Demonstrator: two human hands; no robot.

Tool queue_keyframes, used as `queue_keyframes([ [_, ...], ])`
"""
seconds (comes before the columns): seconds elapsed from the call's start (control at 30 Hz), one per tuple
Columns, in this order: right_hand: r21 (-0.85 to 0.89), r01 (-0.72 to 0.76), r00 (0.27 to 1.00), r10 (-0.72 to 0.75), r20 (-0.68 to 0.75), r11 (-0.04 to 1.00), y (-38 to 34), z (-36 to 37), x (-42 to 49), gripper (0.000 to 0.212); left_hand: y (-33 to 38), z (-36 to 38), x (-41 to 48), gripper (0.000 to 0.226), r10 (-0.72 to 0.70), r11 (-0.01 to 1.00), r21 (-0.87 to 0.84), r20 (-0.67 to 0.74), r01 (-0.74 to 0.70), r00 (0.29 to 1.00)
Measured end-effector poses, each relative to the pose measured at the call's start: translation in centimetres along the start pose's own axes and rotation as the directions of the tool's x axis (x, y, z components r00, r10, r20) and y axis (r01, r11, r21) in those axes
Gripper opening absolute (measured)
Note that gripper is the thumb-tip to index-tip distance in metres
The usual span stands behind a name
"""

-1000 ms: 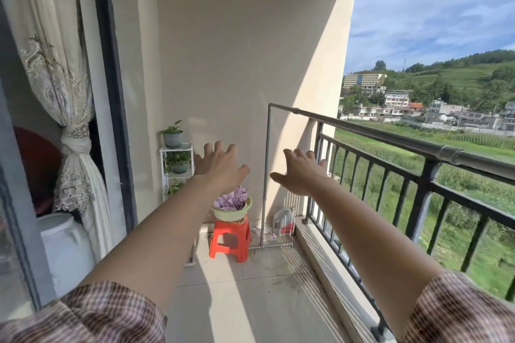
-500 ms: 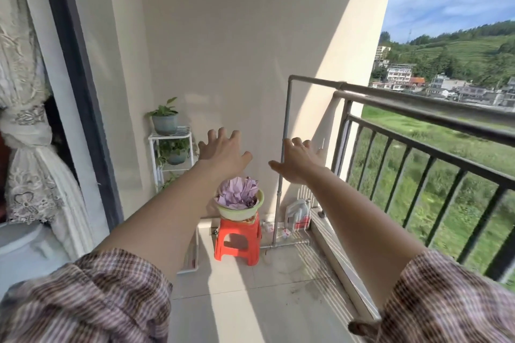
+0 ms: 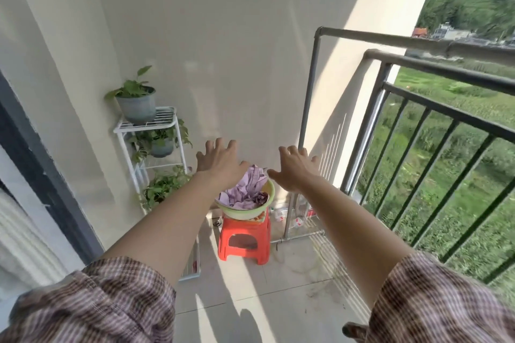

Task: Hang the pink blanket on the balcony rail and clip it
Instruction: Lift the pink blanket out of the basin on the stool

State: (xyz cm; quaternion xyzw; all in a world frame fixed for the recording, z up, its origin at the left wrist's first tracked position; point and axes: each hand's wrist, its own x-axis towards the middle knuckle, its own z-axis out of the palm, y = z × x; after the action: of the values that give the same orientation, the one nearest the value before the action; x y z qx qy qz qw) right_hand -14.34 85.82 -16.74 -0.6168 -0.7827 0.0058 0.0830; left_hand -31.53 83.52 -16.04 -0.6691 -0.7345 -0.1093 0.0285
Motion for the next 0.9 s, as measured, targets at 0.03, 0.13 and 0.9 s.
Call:
queue_keyframes([
  [0.03,0.003,0.001,1.000,-0.001,0.008,1.000,0.3,1.2,2.3,0.067,-0.3,1.3,2.2,0.059,0.000,1.000,0.000,0.007,0.000,1.000],
  [0.13,0.036,0.003,0.999,-0.005,0.043,0.999,1.3,4.8,9.4,0.067,-1.1,5.2,9.1,0.057,-0.003,1.000,-0.006,0.025,0.003,1.000],
  [0.9,0.003,-0.255,0.793,0.207,0.573,0.967,7.7,32.1,45.2,0.068,-9.0,36.4,43.5,0.046,0.022,0.989,-0.136,0.542,0.062,0.840],
])
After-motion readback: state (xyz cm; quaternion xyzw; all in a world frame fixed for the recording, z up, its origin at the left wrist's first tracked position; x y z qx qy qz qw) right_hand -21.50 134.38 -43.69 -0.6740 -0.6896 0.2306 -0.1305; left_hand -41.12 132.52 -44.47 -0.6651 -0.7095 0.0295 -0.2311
